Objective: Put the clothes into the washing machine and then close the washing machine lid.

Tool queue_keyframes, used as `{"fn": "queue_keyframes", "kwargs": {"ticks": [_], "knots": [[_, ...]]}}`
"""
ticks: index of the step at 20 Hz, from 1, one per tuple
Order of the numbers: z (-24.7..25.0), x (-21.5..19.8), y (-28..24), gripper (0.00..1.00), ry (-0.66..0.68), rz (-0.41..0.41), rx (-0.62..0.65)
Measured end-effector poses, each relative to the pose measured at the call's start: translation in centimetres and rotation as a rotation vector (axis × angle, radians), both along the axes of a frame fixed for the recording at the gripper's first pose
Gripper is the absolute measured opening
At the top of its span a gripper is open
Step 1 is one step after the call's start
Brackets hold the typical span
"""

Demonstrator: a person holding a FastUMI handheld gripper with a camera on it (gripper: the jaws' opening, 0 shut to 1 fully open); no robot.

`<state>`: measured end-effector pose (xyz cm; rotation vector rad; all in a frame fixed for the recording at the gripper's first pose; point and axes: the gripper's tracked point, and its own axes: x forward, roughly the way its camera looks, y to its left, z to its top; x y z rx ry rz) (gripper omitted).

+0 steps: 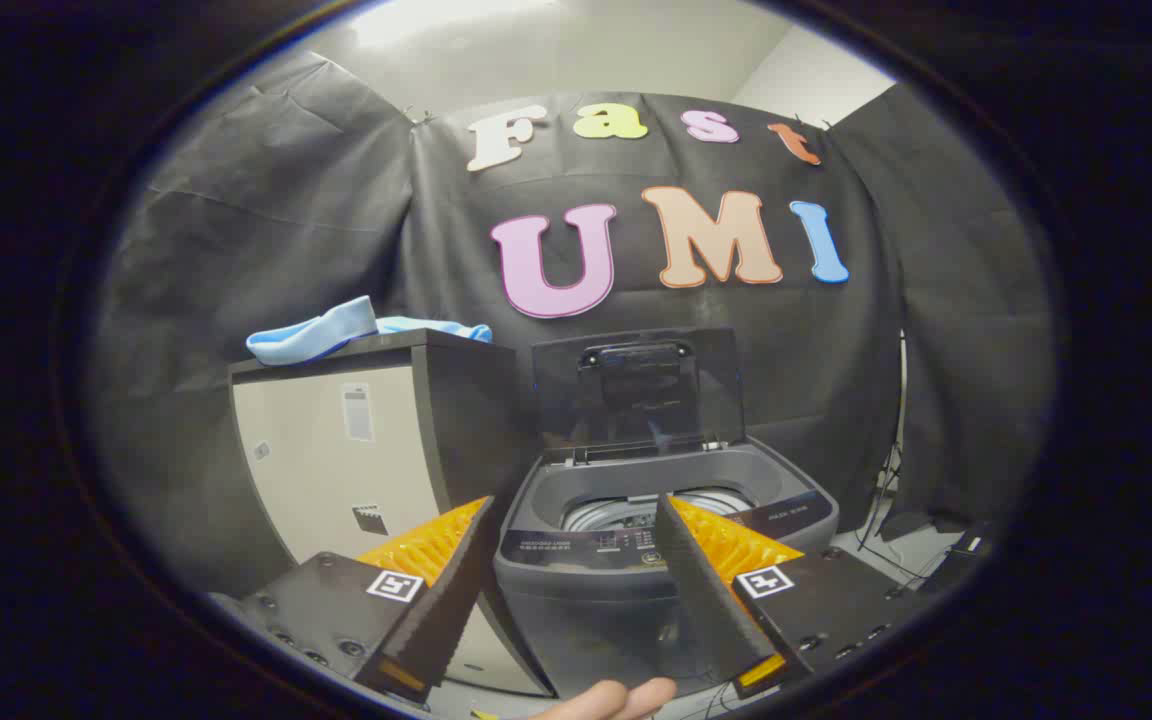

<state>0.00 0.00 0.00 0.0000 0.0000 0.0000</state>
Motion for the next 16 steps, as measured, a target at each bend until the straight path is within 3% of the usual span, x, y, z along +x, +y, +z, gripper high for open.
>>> {"fn": "queue_keyframes", "kwargs": {"ticks": [16], "knots": [[-0.07,0.1,-0.47,0.98,0.013,-0.018,-0.002]]}}
